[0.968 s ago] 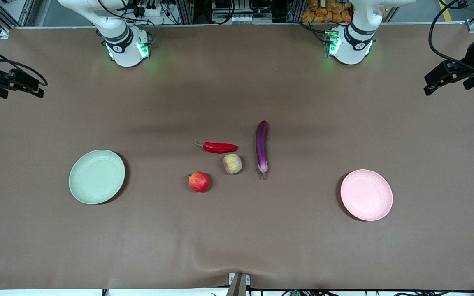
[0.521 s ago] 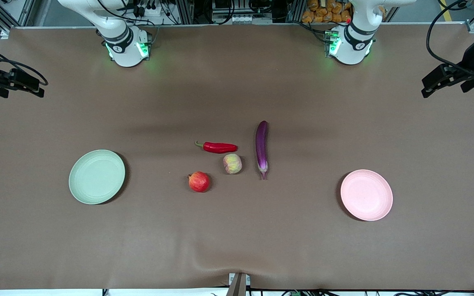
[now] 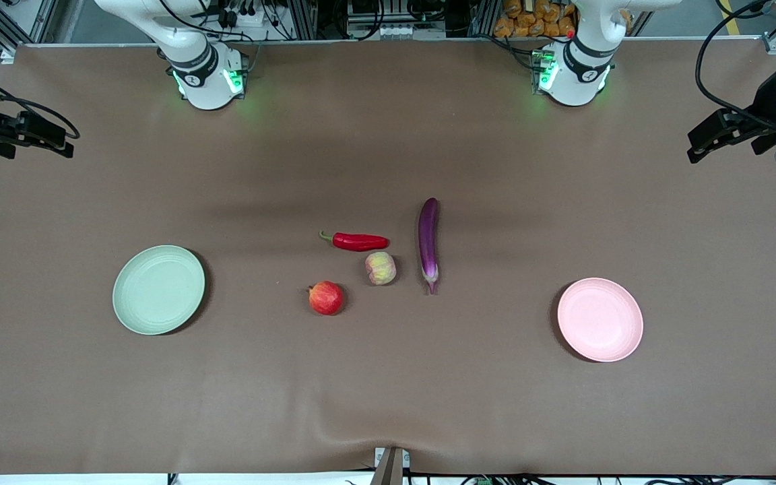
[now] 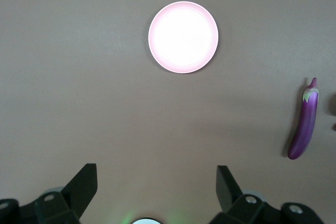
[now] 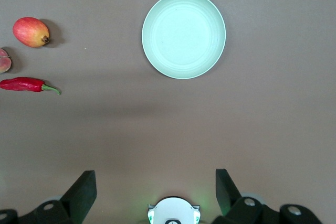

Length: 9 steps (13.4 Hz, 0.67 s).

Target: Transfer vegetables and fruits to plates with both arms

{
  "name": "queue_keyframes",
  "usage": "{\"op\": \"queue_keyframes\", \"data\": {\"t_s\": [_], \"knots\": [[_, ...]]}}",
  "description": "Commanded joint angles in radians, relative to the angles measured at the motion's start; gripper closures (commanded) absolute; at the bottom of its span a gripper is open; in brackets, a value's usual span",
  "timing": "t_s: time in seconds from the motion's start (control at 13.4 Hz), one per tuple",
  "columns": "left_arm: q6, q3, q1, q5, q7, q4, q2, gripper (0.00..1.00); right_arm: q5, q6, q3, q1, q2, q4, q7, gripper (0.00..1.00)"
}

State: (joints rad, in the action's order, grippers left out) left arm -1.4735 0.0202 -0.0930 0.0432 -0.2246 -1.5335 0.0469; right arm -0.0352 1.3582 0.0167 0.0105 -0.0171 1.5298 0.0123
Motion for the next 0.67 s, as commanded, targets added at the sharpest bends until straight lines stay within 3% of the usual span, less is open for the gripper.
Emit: {"op": "queue_keyframes", "data": {"t_s": [0.0,0.37,0.6], "knots": [[0.013,0.0,-0.008,0.023,0.014,0.026,-0.015,0.0,-0.005,-0.002,-0.004,-0.007,-0.001,-0.007,-0.003,0.0],[-0.025,0.03,-0.059,0.014,-0.01,0.01,-0.116,0.0,-0.005,-0.004,-0.004,-0.009,0.0,-0.007,-0.006,0.0],[-0.192,0.079,-0.121,0.02,-0.207,-0.088,-0.189,0.0,-0.006,-0.001,-0.004,-0.035,0.026,-0.007,-0.014,0.0]]}}
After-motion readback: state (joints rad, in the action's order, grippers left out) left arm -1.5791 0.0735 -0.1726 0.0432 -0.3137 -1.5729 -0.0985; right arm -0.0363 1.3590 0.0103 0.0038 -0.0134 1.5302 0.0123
